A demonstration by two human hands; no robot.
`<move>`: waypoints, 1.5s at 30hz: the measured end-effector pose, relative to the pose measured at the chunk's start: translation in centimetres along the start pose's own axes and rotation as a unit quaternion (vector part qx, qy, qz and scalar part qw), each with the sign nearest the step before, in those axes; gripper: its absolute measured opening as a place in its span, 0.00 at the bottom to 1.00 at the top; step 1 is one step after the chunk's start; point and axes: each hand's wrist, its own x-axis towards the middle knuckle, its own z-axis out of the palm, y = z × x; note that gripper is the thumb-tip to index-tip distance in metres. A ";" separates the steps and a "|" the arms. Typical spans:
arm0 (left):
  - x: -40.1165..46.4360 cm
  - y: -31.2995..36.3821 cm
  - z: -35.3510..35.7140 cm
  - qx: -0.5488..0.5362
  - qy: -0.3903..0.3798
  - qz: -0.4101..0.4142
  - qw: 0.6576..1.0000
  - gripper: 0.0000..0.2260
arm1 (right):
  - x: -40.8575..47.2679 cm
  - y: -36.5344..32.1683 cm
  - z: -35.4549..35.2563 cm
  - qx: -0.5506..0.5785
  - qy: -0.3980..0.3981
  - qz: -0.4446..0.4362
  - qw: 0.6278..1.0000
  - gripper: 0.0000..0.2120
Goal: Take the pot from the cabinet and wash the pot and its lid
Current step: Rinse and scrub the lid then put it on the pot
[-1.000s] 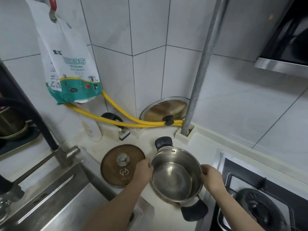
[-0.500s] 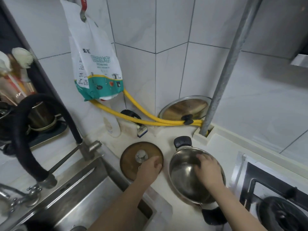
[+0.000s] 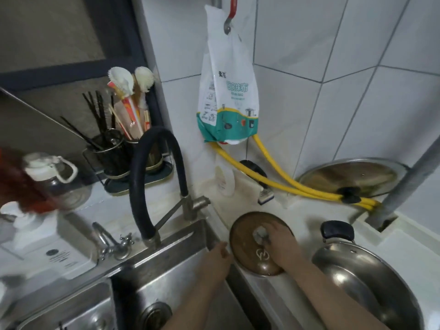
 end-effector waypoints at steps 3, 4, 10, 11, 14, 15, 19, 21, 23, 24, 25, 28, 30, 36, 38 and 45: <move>1.3 -1.1 0.5 -0.112 -0.008 -0.065 0.992 0.19 | 2.2 0.5 1.9 -0.010 -0.043 -0.004 0.999 0.25; 1.7 -1.5 0.4 -0.134 -0.012 -0.080 0.988 0.17 | 2.9 0.6 2.6 -0.030 -0.062 -0.001 0.998 0.26; 2.4 -2.7 0.6 -0.219 -0.025 -0.123 0.968 0.16 | 3.4 0.3 3.8 -0.048 -0.029 0.027 0.998 0.28; 2.4 -2.7 0.7 -0.227 -0.026 -0.124 0.966 0.17 | 3.4 0.5 3.8 -0.041 -0.015 0.029 0.999 0.25; 2.0 -3.6 0.2 -0.248 -0.023 -0.127 0.960 0.18 | 3.0 0.4 4.2 -0.028 0.006 0.009 1.000 0.20; 1.7 -4.1 -0.2 -0.240 -0.025 -0.122 0.963 0.18 | 2.5 0.2 4.6 -0.022 0.011 0.000 1.000 0.19; 0.1 -5.1 -2.3 -0.229 -0.022 -0.104 0.968 0.09 | 0.4 -2.1 5.3 0.014 0.022 -0.036 0.999 0.17; -1.1 -5.2 -3.8 -0.237 -0.010 -0.105 0.966 0.06 | -0.4 -3.7 5.3 0.034 0.027 -0.048 0.998 0.16; -2.6 -5.5 -5.3 -0.287 -0.003 -0.105 0.952 0.08 | -1.2 -5.6 5.2 0.042 0.035 -0.063 0.997 0.16; -3.2 -5.8 -5.9 -0.318 -0.003 -0.102 0.943 0.08 | -1.6 -6.6 5.1 0.043 0.034 -0.072 0.996 0.17; -3.8 -6.2 -6.5 -0.346 0.000 -0.104 0.933 0.06 | -1.9 -7.7 5.0 0.048 0.033 -0.080 0.995 0.18; -4.9 -7.8 -8.2 -0.402 -0.011 -0.112 0.909 0.09 | -3.0 -11.0 4.5 0.064 0.030 -0.113 0.991 0.18; -5.6 -8.9 -9.2 -0.431 -0.010 -0.125 0.894 0.12 | -3.9 -12.9 4.5 0.072 0.027 -0.129 0.989 0.17; -7.2 -10.9 -12.2 -0.529 -0.017 -0.116 0.840 0.06 | -4.9 -15.9 5.5 0.108 -0.033 -0.110 0.988 0.18; -7.6 -10.6 -13.0 -0.523 -0.005 -0.096 0.847 0.05 | -4.8 -16.1 5.5 0.113 -0.073 -0.095 0.986 0.18; -7.1 -9.6 -14.1 -0.514 0.080 -0.078 0.850 0.06 | -0.4 -16.6 3.0 0.242 -0.092 -0.004 0.966 0.12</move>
